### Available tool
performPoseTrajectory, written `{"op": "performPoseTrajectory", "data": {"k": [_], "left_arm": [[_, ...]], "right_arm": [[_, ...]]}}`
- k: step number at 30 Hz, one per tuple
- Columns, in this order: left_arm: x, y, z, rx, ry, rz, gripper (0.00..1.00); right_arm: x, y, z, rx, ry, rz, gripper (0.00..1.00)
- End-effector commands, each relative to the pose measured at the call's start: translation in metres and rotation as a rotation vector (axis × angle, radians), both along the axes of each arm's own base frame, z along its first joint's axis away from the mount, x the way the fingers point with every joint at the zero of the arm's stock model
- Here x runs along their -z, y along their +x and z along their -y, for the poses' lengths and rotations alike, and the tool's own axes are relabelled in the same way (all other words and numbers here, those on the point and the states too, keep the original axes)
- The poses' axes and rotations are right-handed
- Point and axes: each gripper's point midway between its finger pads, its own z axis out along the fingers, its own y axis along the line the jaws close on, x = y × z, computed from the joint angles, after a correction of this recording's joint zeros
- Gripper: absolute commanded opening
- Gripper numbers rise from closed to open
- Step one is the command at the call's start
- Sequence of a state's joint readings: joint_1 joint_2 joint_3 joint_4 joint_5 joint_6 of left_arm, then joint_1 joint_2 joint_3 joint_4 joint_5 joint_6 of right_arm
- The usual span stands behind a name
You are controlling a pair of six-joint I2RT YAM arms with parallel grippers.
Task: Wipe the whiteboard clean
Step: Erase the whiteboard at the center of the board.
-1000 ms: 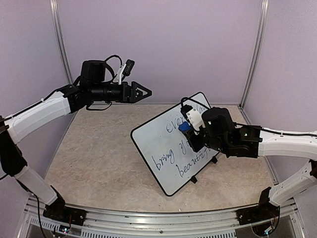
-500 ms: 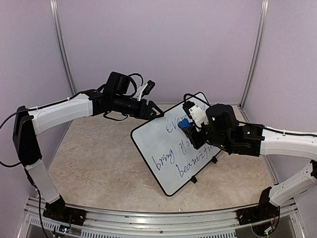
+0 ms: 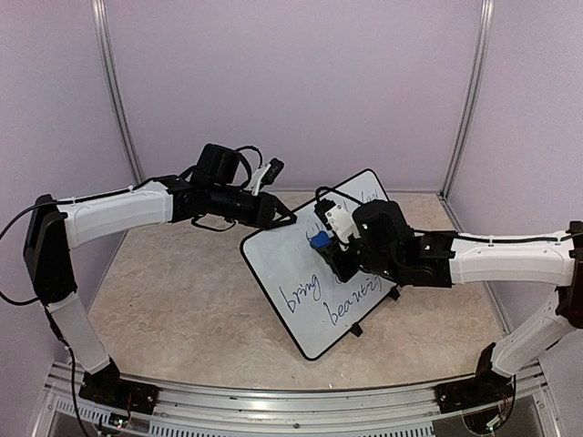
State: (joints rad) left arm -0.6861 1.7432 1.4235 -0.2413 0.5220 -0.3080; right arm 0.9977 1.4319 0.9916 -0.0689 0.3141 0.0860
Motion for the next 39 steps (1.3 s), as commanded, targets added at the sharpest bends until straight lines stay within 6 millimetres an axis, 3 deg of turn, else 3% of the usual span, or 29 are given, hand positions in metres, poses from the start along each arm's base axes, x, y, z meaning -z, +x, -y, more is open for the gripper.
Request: {"op": "performPoseTrajectory", "data": {"k": [1, 9, 13, 26, 31, 39], "left_arm": [[-0.013, -0.002, 0.001, 0.013, -0.049, 0.027, 0.21], [-0.01, -0.006, 0.0, 0.023, -0.066, 0.01, 0.03], [-0.012, -0.008, 0.001, 0.034, -0.082, 0.007, 0.01], [-0.022, -0.011, -0.001, 0.036, -0.114, 0.009, 0.0], [-0.024, -0.013, -0.001, 0.039, -0.121, 0.011, 0.0], [-0.021, -0.015, 0.0, 0.044, -0.12, 0.006, 0.0]], "right_arm": [[-0.014, 0.015, -0.017, 0.001, 0.032, 0.042, 0.26], [-0.018, 0.036, -0.029, 0.04, 0.006, 0.084, 0.28], [-0.023, 0.041, -0.033, 0.04, 0.032, 0.096, 0.28], [0.04, -0.002, 0.01, 0.036, 0.006, -0.091, 0.27], [0.026, 0.002, 0.004, 0.025, 0.015, -0.061, 0.27], [-0.015, 0.037, -0.013, 0.082, 0.011, 0.061, 0.27]]}}
